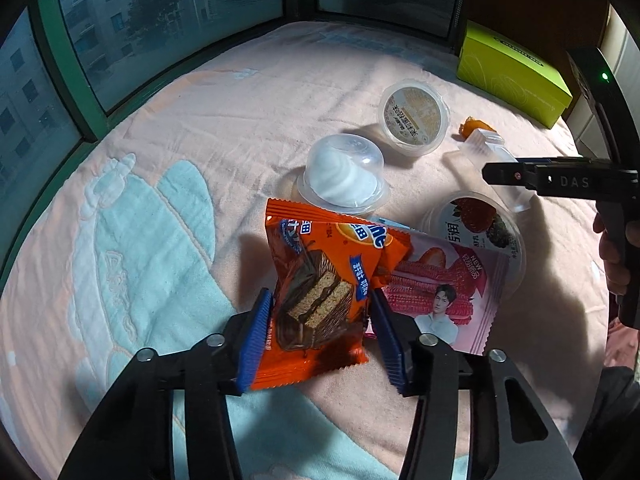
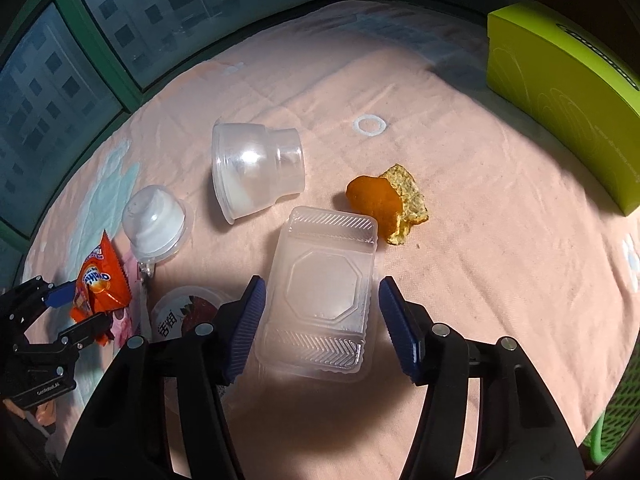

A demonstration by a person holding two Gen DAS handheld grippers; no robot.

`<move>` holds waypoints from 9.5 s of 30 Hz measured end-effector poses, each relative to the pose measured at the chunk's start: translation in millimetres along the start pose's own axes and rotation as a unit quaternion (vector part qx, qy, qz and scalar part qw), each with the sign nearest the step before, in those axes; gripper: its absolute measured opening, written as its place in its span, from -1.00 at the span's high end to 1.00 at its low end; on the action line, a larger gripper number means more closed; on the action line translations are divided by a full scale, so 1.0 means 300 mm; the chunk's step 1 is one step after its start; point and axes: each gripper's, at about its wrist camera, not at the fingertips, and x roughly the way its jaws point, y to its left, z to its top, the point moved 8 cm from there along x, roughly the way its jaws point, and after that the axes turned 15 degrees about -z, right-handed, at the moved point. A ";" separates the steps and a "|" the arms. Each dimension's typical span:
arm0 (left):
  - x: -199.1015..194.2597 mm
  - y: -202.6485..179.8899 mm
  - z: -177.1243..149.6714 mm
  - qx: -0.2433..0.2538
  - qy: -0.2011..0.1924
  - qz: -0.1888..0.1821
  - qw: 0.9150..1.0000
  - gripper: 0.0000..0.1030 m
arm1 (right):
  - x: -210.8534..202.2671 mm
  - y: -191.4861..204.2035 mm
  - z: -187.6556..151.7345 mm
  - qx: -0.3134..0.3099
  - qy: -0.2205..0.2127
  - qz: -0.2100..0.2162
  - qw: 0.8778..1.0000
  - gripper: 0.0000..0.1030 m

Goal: Collect trash
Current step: 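Carry the clear tray to the basket and release with the right gripper, then drop the orange snack wrapper into the green basket with the left gripper, then move both grippers back over the bed toward the remaining trash, then grasp the pink wrapper with the left gripper while the right grasps the yogurt cup, then carry the yogurt cup to the green basket and release with the right gripper, then carry the pink wrapper over the basket and release with the left gripper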

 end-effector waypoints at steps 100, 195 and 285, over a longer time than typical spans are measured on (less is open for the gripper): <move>0.241 -1.262 0.268 0.012 -0.039 -0.096 0.995 -0.08 | -0.462 -1.306 -0.520 0.206 -0.092 -0.057 0.973 -0.48; -0.331 -0.047 -0.135 -0.363 -0.107 0.091 0.921 0.17 | -0.121 0.280 -0.150 -0.238 -0.076 0.104 0.963 -0.74; 0.448 -1.525 0.424 -0.034 0.058 -0.154 0.986 0.11 | -0.431 -1.429 -0.525 0.160 -0.096 -0.129 0.974 -0.82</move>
